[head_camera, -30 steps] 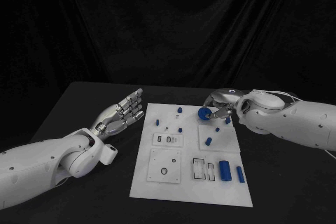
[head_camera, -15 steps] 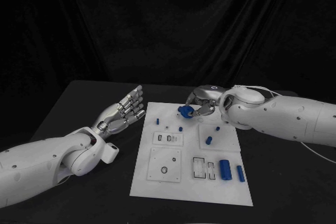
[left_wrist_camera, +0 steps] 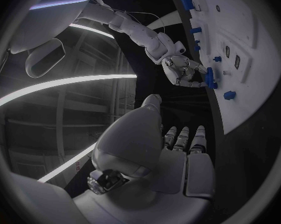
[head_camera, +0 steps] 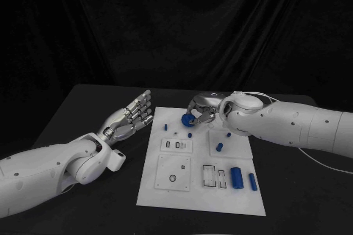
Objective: Assemble the parts on the task board
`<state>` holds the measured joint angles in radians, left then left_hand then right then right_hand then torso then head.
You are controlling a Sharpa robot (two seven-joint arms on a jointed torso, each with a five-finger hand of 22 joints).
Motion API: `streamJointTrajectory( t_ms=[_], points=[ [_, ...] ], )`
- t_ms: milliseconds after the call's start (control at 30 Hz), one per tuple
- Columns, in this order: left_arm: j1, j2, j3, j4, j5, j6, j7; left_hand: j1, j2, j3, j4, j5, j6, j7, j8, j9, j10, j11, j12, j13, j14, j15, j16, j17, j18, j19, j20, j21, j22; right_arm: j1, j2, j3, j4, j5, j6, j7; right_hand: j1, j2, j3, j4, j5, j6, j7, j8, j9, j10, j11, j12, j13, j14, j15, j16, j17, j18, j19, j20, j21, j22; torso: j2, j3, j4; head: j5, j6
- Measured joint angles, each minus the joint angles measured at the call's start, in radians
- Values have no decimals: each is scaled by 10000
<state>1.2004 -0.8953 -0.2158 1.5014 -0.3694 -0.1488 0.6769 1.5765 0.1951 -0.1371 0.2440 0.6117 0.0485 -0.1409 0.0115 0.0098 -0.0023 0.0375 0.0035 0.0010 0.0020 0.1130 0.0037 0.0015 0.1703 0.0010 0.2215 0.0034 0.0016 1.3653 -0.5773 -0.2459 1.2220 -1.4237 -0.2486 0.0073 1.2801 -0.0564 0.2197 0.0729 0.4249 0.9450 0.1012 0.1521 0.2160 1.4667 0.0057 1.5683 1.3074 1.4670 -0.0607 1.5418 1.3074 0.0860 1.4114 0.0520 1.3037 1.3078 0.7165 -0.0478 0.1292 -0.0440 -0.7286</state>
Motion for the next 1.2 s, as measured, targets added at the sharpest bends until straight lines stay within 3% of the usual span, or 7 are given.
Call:
streamJointTrajectory(
  t_ms=[333,400,467,600,767,900,1200],
  points=[
    [0,57,0,-39,0,52,0,0,0,-1,0,0,71,71,0,11,0,-1,0,2,1,-1,0,-6,0,0,0,0,0,-38,268,13,-221,-195,200,-29,43,-43,132,54,-78,-509,5,370,16,0,0,0,0,0,0,-61,0,0,-95,49,-274,-1,-8,1,-17,12,-36],
    [0,63,0,-44,0,65,0,0,0,-1,0,0,106,106,0,11,0,-1,0,3,1,-1,0,-6,0,0,0,0,0,-38,299,14,-237,-222,247,-46,43,-43,184,78,-225,-831,38,95,1356,0,0,0,0,0,0,-120,0,-1,-119,46,-355,-1,-9,1,-24,12,-45],
    [0,70,0,-48,0,79,0,0,0,-1,0,0,106,106,0,11,0,-1,0,3,1,-1,0,-6,0,0,0,0,1,-39,318,15,-246,-248,301,-68,43,-41,241,96,-476,-1394,-14,-397,1805,0,0,0,0,0,0,-174,0,-1,-181,34,-471,-1,-9,1,-28,17,-52],
    [0,72,0,-53,0,98,0,0,0,28,-28,0,143,143,0,23,0,-1,0,4,-34,33,0,-5,0,0,0,0,1,-60,322,2,-251,-290,396,-126,57,-61,264,97,-668,-2070,-119,-877,1343,-33,-42,0,0,0,0,-293,-1,0,-251,-36,-671,-2,-11,0,-33,26,-57],
    [0,72,0,-56,0,121,0,0,0,27,-27,0,179,179,0,23,0,-1,0,5,-35,34,0,-5,-1,0,-1,0,1,-63,326,1,-258,-321,475,-210,68,-148,263,98,-667,-2309,-123,-883,1032,3,-78,-39,1,0,0,-515,-1,-1,-376,-54,-976,-3,-12,0,-39,37,-24],
    [0,77,0,-67,0,144,0,0,0,27,-27,-42,159,269,0,23,37,35,0,6,-35,34,0,-3,0,36,36,0,1,-63,321,2,-254,-339,512,-272,68,-148,330,30,-585,-3625,-213,-952,325,-13,-135,-429,1,-20,-20,-851,4,-1,-609,-71,-1424,-3,-12,0,-40,28,-37],
    [0,88,0,-75,-1,203,0,0,0,27,-27,-42,160,269,0,22,38,36,0,7,-35,34,0,-1,0,36,36,0,1,-64,242,3,-140,-357,513,-328,96,-119,357,57,-620,-3551,-255,-952,227,1,-149,-429,1,0,-73,-894,7,-1,-609,-71,-1497,-4,-18,1,-57,73,-82]
  ],
)
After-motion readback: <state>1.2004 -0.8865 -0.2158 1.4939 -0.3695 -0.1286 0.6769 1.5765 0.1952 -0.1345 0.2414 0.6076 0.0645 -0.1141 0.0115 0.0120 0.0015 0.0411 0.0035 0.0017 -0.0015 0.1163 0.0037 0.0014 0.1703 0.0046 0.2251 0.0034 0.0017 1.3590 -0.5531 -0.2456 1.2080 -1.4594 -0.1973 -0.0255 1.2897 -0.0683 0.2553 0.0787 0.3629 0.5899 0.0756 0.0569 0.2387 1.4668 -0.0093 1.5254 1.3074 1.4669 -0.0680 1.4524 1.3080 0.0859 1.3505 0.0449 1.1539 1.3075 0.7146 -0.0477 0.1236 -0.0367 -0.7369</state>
